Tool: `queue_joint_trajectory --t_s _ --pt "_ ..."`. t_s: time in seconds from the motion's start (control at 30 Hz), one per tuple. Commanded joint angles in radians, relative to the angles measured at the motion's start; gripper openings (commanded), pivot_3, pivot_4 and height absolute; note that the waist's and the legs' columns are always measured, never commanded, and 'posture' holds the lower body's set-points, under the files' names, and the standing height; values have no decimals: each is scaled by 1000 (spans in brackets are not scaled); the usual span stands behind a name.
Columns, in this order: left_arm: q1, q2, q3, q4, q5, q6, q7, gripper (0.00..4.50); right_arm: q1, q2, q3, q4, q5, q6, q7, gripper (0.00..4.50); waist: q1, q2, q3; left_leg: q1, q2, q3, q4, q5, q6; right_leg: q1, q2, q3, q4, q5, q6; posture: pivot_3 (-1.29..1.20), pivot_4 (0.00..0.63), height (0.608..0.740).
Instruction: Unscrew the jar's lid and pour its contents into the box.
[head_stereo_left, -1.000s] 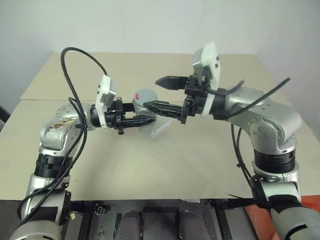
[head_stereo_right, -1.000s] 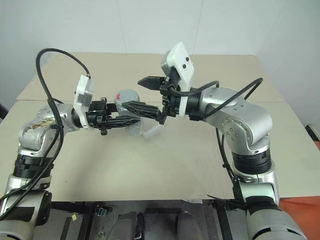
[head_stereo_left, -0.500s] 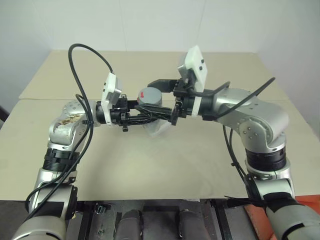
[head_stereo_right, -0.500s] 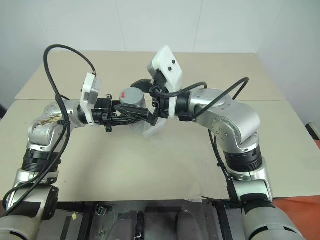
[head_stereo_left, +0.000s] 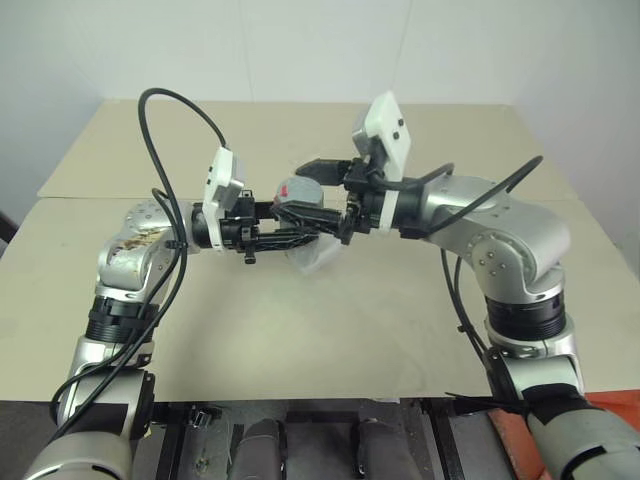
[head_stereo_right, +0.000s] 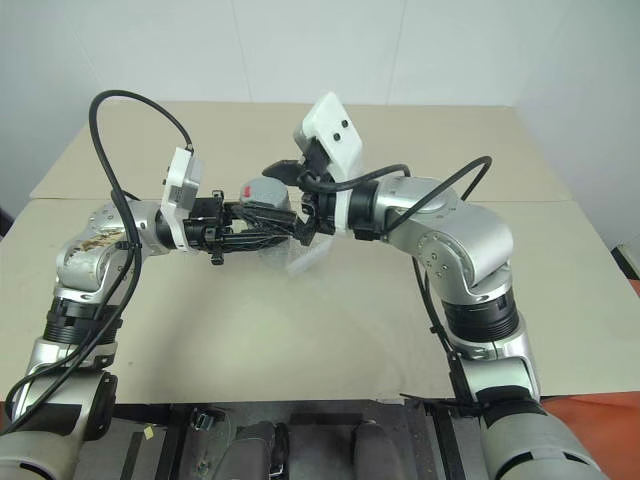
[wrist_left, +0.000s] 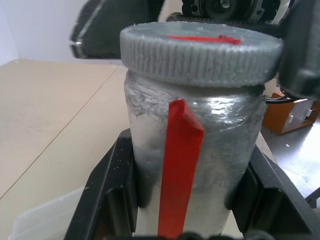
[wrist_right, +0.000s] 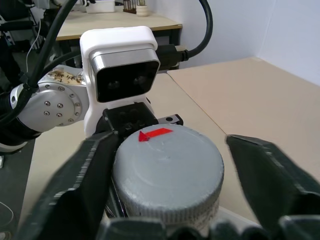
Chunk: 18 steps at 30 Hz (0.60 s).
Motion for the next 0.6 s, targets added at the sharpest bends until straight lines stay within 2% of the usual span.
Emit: queue_joint_trajectory --t_s 0.03,0.17,0.33,0.4,0.6 --pt "-9 5 8 -27 -5 -12 -11 2237 -13 2 -21 -23 -1 -25 4 2770 0 0 0 0 0 0 0 0 0 0 0 0 0 0 0 0 150 740" --pt "-8 6 6 -25 -5 -10 -15 2237 -13 4 -22 -18 -3 -28 7 2769 0 0 0 0 0 0 0 0 0 0 0 0 0 0 0 0 150 740" --pt "11 9 -2 -35 -18 -13 -55 2237 4 -21 -18 -17 34 -72 142 2769 0 0 0 0 0 0 0 0 0 0 0 0 0 0 0 0 150 740" --pt "14 8 -3 -37 -26 -17 -86 2237 16 -36 -11 -12 49 -102 231 2769 0 0 0 0 0 0 0 0 0 0 0 0 0 0 0 0 150 740" --pt "3 10 -20 -67 -75 9 -205 2237 14 -67 42 87 68 -248 615 2769 0 0 0 0 0 0 1 0 0 1 0 0 0 0 0 0 150 740"
